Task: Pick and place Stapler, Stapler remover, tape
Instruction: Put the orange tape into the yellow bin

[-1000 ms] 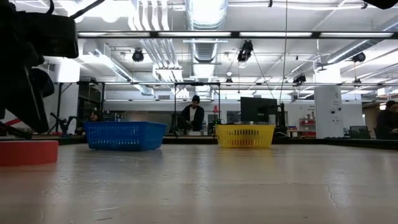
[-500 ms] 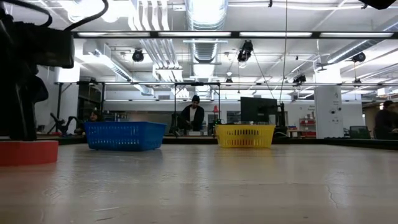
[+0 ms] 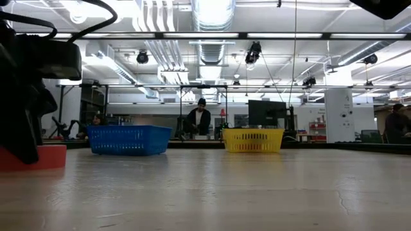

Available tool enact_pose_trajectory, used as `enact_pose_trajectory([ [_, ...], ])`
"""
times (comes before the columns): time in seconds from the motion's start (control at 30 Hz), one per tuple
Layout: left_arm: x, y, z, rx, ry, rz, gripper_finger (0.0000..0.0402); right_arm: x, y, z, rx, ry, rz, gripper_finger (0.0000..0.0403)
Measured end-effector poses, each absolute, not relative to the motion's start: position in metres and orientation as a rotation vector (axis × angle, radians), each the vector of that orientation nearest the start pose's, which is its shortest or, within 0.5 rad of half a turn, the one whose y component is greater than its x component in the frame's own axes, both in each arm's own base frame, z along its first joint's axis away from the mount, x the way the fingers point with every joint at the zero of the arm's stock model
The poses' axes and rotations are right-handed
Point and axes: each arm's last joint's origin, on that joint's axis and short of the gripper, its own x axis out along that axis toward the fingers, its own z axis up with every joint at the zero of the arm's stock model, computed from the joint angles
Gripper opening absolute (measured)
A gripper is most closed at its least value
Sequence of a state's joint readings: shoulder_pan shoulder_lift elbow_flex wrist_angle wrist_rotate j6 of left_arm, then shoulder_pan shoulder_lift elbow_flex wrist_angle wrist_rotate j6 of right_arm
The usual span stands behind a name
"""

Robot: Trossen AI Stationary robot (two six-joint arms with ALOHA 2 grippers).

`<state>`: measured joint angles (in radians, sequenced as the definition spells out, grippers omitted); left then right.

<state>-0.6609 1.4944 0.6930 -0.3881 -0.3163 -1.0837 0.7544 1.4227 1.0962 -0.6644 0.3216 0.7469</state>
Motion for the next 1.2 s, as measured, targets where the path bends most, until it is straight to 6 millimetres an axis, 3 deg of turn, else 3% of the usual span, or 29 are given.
enact_pose_trajectory([
  [0.13, 0.203, -0.146, 0.144, -0.406, 1.044, 0.265, 0.004, 0.214, 0.186, 0.26, 0.161, 0.903, 0.012, 0.0062],
  [0.33, 0.208, -0.148, 0.151, -0.366, 0.983, 0.199, 0.004, 0.217, 0.184, 0.259, 0.105, 0.837, -0.039, 0.0061],
  [0.83, 0.243, -0.163, 0.221, -0.184, 0.62, 0.136, 0.0049, 0.228, 0.179, 0.265, 0.009, 0.683, -0.116, 0.0113],
  [1.2, 0.256, -0.173, 0.244, -0.115, 0.389, 0.019, 0.0046, 0.232, 0.176, 0.258, -0.079, 0.629, -0.234, 0.0154],
])
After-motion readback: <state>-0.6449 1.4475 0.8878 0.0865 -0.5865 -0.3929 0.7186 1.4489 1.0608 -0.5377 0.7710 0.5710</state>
